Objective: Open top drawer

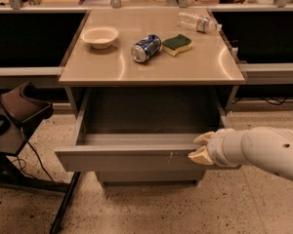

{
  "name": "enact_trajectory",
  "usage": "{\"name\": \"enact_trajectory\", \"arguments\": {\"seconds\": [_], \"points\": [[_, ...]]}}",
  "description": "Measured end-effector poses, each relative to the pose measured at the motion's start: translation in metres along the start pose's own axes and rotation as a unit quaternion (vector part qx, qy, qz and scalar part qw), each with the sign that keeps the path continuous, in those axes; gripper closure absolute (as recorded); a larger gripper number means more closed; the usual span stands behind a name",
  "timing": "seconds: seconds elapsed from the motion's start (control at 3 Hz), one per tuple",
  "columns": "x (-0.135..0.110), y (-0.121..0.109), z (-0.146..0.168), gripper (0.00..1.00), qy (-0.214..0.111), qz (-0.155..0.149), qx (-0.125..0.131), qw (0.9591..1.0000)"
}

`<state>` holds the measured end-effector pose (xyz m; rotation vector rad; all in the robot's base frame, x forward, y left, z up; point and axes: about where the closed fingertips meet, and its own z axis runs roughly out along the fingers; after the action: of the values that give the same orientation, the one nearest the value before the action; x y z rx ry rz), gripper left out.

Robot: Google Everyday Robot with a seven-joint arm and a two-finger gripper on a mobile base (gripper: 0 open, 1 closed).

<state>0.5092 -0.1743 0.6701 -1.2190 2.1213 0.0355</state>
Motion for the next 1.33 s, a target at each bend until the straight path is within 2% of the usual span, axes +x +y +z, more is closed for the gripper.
{"name": "enact_trajectory", "arguments": {"seconds": [1.33], "points": [[0.0065,0.0104,-0.0083,1.0,-0.003,0.003,0.002,1.0]]}}
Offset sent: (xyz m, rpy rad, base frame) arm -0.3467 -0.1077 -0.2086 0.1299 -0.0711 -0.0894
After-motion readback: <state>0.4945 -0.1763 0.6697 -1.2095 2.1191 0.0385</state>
